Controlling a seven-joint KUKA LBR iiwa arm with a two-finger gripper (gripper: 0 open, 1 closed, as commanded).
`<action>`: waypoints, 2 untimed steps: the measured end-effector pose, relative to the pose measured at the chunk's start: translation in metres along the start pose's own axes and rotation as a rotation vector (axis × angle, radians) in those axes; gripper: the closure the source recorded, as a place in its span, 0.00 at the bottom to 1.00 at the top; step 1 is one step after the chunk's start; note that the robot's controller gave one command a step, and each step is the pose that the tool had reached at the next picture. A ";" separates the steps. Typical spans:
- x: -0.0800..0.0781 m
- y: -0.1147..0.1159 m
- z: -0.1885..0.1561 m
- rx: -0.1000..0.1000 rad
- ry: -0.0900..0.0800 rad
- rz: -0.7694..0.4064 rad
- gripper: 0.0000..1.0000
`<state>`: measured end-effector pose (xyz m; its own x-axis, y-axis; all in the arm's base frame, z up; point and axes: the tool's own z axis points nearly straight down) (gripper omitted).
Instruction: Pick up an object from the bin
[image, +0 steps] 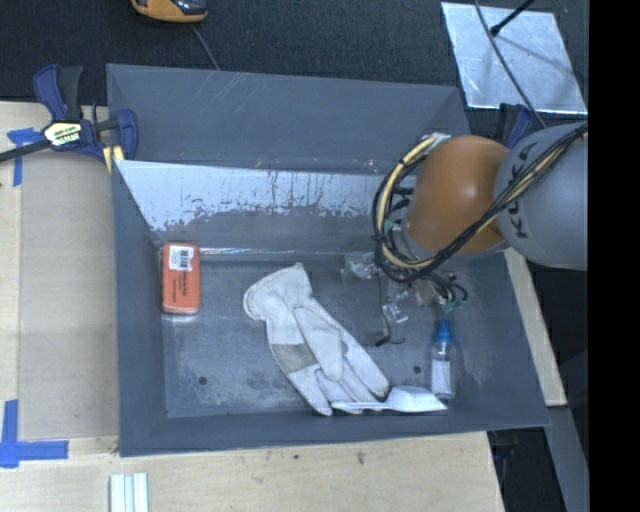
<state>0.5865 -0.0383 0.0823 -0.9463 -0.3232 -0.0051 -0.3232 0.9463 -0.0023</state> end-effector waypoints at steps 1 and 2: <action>0.007 0.017 -0.015 -0.002 0.003 0.123 0.00; 0.015 0.038 -0.019 -0.002 0.004 0.070 0.00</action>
Offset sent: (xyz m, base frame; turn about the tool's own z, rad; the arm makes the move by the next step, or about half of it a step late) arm -0.0482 0.0543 0.0177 -0.4089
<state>0.5593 -0.0070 0.1009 -0.9667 -0.2559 -0.0013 -0.2559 0.9667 -0.0006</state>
